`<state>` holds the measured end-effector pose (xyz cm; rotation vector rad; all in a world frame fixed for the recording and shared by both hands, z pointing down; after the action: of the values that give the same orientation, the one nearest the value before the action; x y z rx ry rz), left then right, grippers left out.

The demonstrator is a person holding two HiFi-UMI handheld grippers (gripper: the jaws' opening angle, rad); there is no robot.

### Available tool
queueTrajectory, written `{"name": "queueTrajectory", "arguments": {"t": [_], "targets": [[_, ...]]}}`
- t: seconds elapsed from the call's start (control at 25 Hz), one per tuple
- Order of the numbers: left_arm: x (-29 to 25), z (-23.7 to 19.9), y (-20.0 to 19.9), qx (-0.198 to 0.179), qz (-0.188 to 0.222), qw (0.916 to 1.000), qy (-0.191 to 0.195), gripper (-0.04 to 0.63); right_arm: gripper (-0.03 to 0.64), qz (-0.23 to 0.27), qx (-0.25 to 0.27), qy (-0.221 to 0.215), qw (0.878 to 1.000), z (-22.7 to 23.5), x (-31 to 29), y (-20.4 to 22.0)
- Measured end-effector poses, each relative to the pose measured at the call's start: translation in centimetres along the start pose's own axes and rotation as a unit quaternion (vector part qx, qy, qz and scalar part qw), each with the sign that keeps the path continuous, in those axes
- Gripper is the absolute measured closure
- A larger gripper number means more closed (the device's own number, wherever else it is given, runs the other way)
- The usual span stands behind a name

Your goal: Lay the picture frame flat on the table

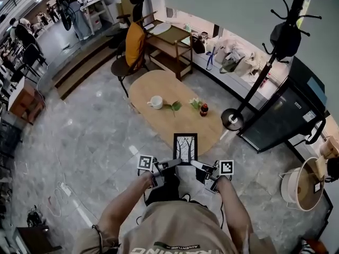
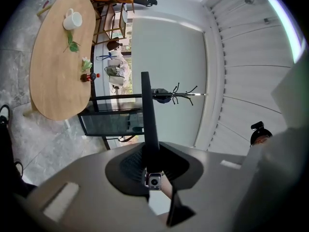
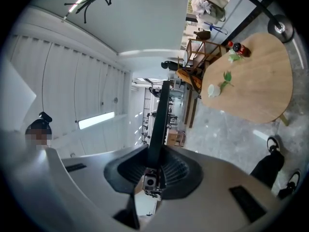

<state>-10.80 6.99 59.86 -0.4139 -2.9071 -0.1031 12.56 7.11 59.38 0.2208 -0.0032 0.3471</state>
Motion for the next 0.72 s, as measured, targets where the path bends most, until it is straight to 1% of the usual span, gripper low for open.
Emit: {"name": "queueTrajectory", "arguments": {"t": [0.2, 0.4, 0.6, 0.72], "targets": [[-0.8, -2.1, -5.3, 0.015, -0.014, 0.9998, -0.006, 0.523, 0.546, 0.010, -0.026, 0.012, 1.000, 2.5, -1.9, -3.8], [-1.8, -4.0, -10.5, 0.034, -0.045, 0.9983, -0.011, 0.523, 0.546, 0.024, -0.020, 0.032, 0.999, 4.6, -3.4, -7.6], [-2.2, -5.8, -15.9, 0.057, -0.058, 0.9966, -0.015, 0.523, 0.546, 0.049, -0.041, 0.031, 0.997, 7.1, -5.9, -11.2], [-2.5, -7.7, -18.7, 0.065, -0.060, 0.9958, -0.020, 0.523, 0.546, 0.055, -0.060, 0.045, 0.996, 9.2, -6.8, -13.1]]}}
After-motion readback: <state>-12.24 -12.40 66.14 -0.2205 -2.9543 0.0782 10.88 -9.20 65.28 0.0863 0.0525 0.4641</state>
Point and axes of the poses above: the fingertips, and each gripper's own axes: x backward along the fingers, z to its right, y out of its underside, the point moved 10 cm from there along x, backward along the fingers, and after that the axes turned 4 degrees about y, right-handed, at the moved point
